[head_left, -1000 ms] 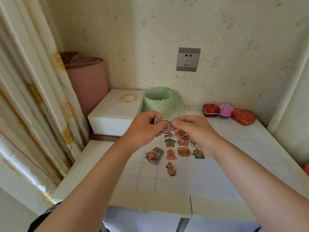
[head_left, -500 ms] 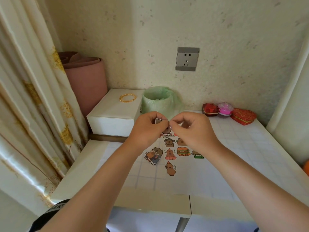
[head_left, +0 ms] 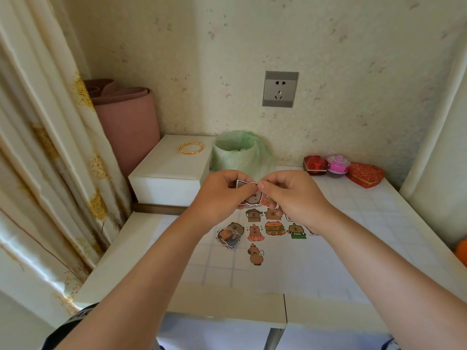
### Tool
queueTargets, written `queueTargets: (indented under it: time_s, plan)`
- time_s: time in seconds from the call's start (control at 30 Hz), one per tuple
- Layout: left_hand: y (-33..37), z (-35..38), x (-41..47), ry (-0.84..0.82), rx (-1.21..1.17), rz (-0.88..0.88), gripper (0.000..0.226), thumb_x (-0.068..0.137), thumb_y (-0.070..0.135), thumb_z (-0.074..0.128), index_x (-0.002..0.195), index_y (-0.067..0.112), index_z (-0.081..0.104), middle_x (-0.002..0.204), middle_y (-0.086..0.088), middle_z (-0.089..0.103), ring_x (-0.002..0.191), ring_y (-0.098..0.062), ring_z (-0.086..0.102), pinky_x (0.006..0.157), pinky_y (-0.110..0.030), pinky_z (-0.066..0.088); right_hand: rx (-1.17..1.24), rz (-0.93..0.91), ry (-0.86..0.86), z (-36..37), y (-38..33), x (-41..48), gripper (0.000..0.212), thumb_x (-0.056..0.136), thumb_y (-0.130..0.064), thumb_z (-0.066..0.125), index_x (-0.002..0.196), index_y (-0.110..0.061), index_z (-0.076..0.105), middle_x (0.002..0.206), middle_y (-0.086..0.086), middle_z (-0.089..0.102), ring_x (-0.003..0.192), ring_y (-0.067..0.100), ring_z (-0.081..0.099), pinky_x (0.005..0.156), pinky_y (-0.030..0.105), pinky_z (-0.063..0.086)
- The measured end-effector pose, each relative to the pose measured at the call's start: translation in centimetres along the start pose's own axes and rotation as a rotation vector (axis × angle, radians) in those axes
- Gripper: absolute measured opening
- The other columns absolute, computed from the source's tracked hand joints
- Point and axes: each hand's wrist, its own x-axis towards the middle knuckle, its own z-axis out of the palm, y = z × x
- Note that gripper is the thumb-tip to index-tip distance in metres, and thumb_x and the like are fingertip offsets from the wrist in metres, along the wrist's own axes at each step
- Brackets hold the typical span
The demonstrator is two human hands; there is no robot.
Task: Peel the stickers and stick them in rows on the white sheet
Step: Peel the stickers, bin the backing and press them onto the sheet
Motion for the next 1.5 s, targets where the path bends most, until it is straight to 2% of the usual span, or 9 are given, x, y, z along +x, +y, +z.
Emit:
queueTargets:
  time_s: [0.07,0.23,0.43,0.7,0.83,1.03,1.17,1.43,1.5]
  plan:
    - [0.0,0.0,0.1,0.007,0.022,0.000,0.002,0.088,0.015,0.072,0.087,0.014,0.073,0.082,-0.012,0.075,0.066,-0.010,0.069,0.061,-0.020,0.057,-0.067,-0.035,0.023,0.2,0.1,0.0,0.015,0.096,-0.022,0.064,0.089,-0.016,0.075,0.057,-0.009,0.064,0.049,0.004,0.056,0.055,0.032,0.051]
    - [-0.1,-0.2,0.3,0.014,0.027,-0.009,0.004,0.089,0.016,0.070,0.088,0.014,0.073,0.082,-0.009,0.075,0.067,-0.010,0.069,0.063,-0.020,0.057,0.108,0.082,-0.038,-0.2,-0.3,-0.1,0.019,0.095,-0.026,0.065,0.086,-0.013,0.077,0.084,0.018,0.070,0.059,0.015,0.059,0.053,0.030,0.051]
    - [0.2,-0.3,0.1,-0.028,0.021,-0.008,0.006,0.089,0.013,0.070,0.085,0.016,0.073,0.070,0.000,0.072,0.063,-0.008,0.066,0.063,-0.020,0.057,0.228,0.139,-0.120,-0.6,-0.4,-0.1,0.017,0.095,-0.019,0.065,0.092,-0.006,0.075,0.071,-0.003,0.069,0.058,0.014,0.058,0.057,0.033,0.049]
    - [0.1,-0.3,0.0,-0.035,0.040,-0.010,0.003,0.089,0.014,0.070,0.086,0.016,0.072,0.068,0.004,0.072,0.066,-0.009,0.068,0.061,-0.018,0.055,0.086,0.064,-0.091,-0.5,-0.5,-0.2,0.016,0.096,-0.019,0.064,0.090,-0.012,0.077,0.076,0.001,0.071,0.058,0.009,0.057,0.053,0.029,0.050]
    - [0.1,-0.1,0.0,-0.028,0.051,0.000,0.004,0.088,0.013,0.071,0.085,0.015,0.073,0.066,0.005,0.072,0.062,-0.005,0.067,0.062,-0.020,0.057,-0.043,-0.019,-0.044,-0.3,-0.3,-0.3,0.018,0.097,-0.018,0.060,0.089,-0.016,0.076,0.060,-0.010,0.065,0.052,0.006,0.056,0.054,0.034,0.049]
    - [-0.1,0.4,0.0,-0.005,0.051,0.000,0.002,0.085,0.013,0.072,0.085,0.013,0.074,0.074,-0.009,0.075,0.068,-0.015,0.068,0.068,-0.029,0.058,-0.238,-0.166,0.036,0.0,0.4,-0.3,0.019,0.090,-0.020,0.061,0.076,-0.025,0.071,0.069,-0.002,0.069,0.057,0.023,0.056,0.060,0.044,0.053]
    - [0.0,0.4,0.1,0.004,0.036,0.001,0.002,0.085,0.013,0.073,0.086,0.013,0.075,0.076,-0.010,0.075,0.064,-0.011,0.068,0.061,-0.021,0.056,-0.235,-0.178,0.045,0.1,0.3,-0.3,0.019,0.092,-0.020,0.060,0.078,-0.024,0.073,0.070,0.000,0.070,0.060,0.029,0.059,0.061,0.045,0.054]
    - [-0.3,0.1,0.4,0.040,-0.026,0.026,0.016,0.085,0.015,0.075,0.100,0.018,0.069,0.088,-0.013,0.074,0.080,-0.028,0.071,0.075,-0.034,0.059,0.067,0.018,-0.007,-0.1,-0.6,-0.4,0.026,0.098,-0.019,0.059,0.079,-0.007,0.072,0.057,0.003,0.057,0.052,0.015,0.048,0.048,0.028,0.044]
    - [-0.7,0.4,0.4,0.093,0.027,0.083,0.024,0.082,0.018,0.077,0.102,0.024,0.066,0.089,-0.003,0.072,0.086,-0.021,0.068,0.080,-0.029,0.057,0.070,0.023,0.004,0.0,-0.6,-0.4,0.027,0.098,-0.018,0.059,0.077,-0.008,0.072,0.054,-0.002,0.056,0.051,0.012,0.047,0.047,0.027,0.044]
